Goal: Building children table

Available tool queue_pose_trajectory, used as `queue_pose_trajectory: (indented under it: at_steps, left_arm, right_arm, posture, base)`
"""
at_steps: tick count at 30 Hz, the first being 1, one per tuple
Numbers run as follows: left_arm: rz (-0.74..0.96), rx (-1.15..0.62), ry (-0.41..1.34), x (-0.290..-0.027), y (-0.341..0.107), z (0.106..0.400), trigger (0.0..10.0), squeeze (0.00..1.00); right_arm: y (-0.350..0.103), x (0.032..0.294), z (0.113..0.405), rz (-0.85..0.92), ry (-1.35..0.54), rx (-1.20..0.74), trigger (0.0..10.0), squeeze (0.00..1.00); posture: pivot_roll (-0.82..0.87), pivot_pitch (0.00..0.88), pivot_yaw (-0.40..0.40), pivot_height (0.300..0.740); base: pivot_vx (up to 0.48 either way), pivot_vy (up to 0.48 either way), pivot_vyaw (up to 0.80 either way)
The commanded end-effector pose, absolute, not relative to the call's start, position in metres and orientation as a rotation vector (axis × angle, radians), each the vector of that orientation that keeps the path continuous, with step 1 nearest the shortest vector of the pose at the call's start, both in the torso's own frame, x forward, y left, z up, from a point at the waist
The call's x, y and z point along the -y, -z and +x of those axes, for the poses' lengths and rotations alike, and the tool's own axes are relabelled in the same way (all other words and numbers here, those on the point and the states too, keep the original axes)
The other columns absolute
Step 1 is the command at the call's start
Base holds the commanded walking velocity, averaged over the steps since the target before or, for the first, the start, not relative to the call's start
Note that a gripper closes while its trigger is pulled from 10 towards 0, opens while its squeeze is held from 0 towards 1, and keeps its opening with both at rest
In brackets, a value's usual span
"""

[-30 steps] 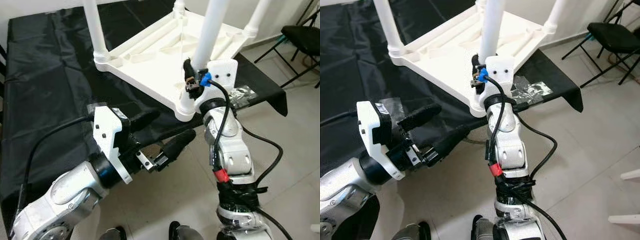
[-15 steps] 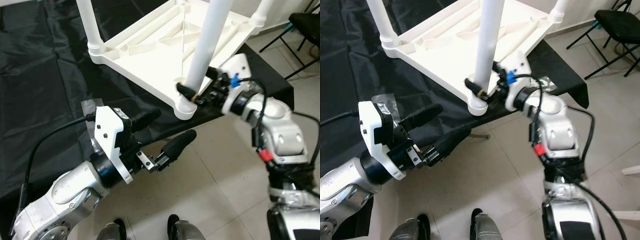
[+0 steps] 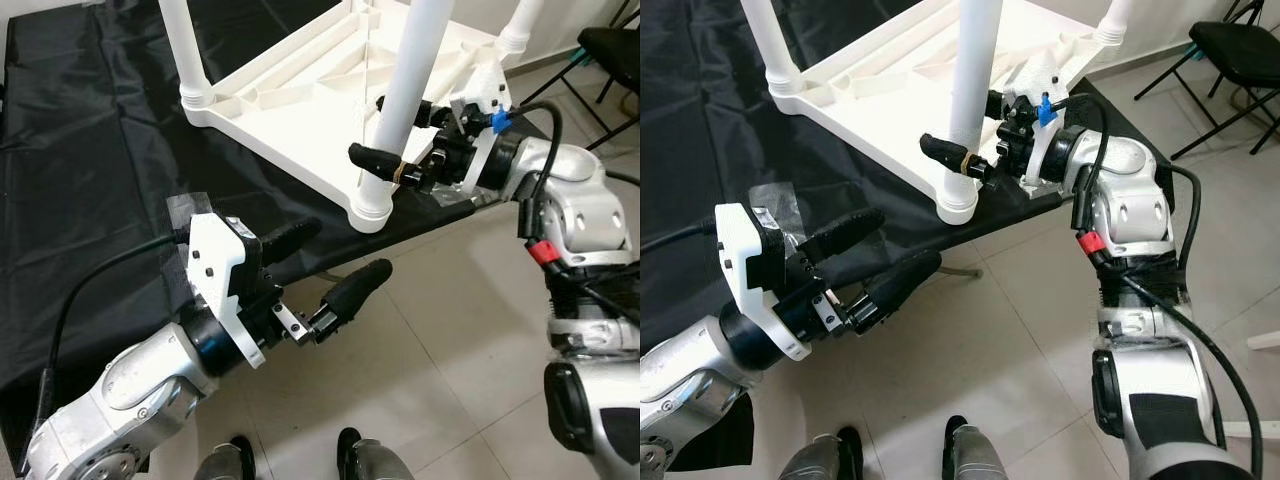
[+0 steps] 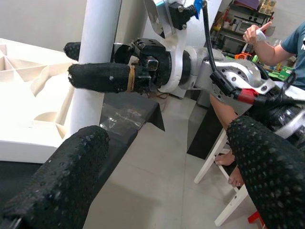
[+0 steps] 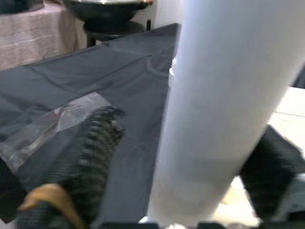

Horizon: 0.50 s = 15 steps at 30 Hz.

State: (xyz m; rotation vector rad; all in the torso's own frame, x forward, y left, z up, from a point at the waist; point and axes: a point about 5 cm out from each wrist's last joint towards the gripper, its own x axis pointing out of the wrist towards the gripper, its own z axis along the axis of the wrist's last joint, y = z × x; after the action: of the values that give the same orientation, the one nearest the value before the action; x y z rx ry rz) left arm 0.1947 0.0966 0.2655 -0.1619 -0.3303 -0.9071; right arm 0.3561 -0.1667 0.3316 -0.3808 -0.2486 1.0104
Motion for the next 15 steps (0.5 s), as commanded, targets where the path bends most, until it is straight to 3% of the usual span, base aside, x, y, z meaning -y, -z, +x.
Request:
queue_pose_trajectory:
  at_steps: [1, 8, 12, 14, 15]
  left_arm:
    - [-0.154, 0.317, 0.923, -0.096, -0.264, 0.190, 10.0, 0.00]
    - [-0.156, 0.313, 0.921, -0.095, -0.263, 0.189, 10.0, 0.00]
    - [-0.158, 0.312, 0.920, -0.095, -0.263, 0.188, 10.0, 0.00]
    - [-0.158, 0.309, 0.918, -0.095, -0.263, 0.187, 10.0, 0.00]
    - [-0.158, 0.309, 0.918, -0.095, -0.263, 0.187, 10.0, 0.00]
  right_arm:
    - [-0.336, 0.165, 0.355, -0.443, -1.077, 0.251, 0.0, 0.00]
    - [-0.326, 0.165, 0.349, -0.474, -1.136, 0.196, 0.0, 0.00]
    - [-0.310, 0.167, 0.347, -0.432, -1.039, 0.154, 0.0, 0.00]
    - [-0.283, 0.167, 0.349, -0.323, -0.824, 0.082, 0.0, 0.00]
    - [-0.283, 0.167, 0.349, -0.323, -0.824, 0.082, 0.0, 0.00]
  posture:
    - [0.04, 0.330, -0.047, 0.740]
    - [0.04, 0.333, -0.049, 0.740]
    - [0.04, 0.339, -0.055, 0.740]
    - [0.04, 0.341, -0.072, 0.740]
    - [0.04, 0.341, -0.072, 0.740]
  base:
    - [0.000, 0.000, 0.00]
    - [0.000, 0.000, 0.00]
    - [0.000, 0.000, 0.00]
    - [0.000, 0.000, 0.00]
    - [0.000, 0.000, 0.00]
